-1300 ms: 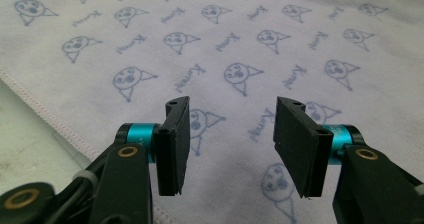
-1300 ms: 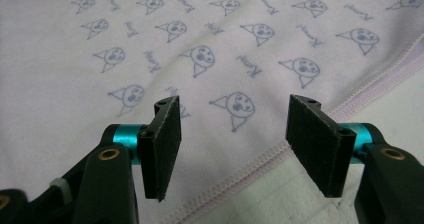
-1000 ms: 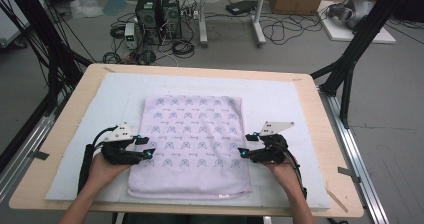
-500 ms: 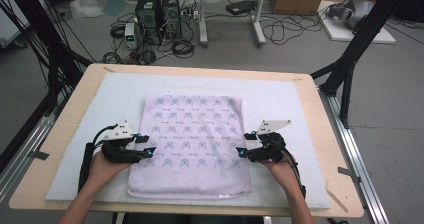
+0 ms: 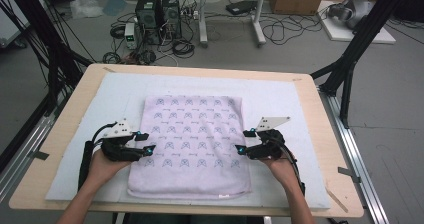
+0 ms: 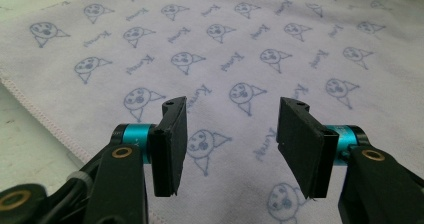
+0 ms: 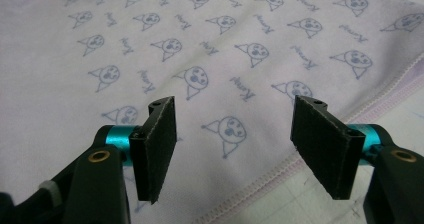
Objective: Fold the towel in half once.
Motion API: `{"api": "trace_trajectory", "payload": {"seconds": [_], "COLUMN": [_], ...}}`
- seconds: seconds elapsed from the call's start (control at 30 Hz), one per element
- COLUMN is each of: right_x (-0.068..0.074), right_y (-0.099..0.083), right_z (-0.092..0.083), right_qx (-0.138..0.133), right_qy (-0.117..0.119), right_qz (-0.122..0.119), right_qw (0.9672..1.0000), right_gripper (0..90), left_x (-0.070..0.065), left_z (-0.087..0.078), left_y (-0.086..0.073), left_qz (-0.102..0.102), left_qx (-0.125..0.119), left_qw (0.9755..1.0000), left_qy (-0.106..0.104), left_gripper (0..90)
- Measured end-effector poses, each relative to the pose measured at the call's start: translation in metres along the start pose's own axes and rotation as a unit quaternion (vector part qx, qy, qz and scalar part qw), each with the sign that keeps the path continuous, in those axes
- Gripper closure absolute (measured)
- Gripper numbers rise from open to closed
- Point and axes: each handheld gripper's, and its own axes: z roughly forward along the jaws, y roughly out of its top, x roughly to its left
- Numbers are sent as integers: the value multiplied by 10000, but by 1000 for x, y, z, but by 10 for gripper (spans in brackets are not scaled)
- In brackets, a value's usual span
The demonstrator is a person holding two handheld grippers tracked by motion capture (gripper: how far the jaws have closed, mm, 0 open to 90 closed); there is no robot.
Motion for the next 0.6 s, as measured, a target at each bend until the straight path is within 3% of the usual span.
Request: {"api": "trace_trajectory", "payload": {"seconds": [0.33, 0.6], "right_x": [-9, -23], "right_y": [7, 21], "right_z": [-5, -2], "right_qx": [-24, 59], "right_qy": [19, 17], "right_qz": [55, 97], "right_qw": [10000, 9999], "right_gripper": [344, 338], "left_x": [7, 18], "left_z": [-2, -2], "left_y": [13, 24], "left_qz": [-5, -158], "left_qx": [-2, -141], "left_qw": [10000, 9997], "left_qy": [28, 80], "left_gripper": [461, 459]}}
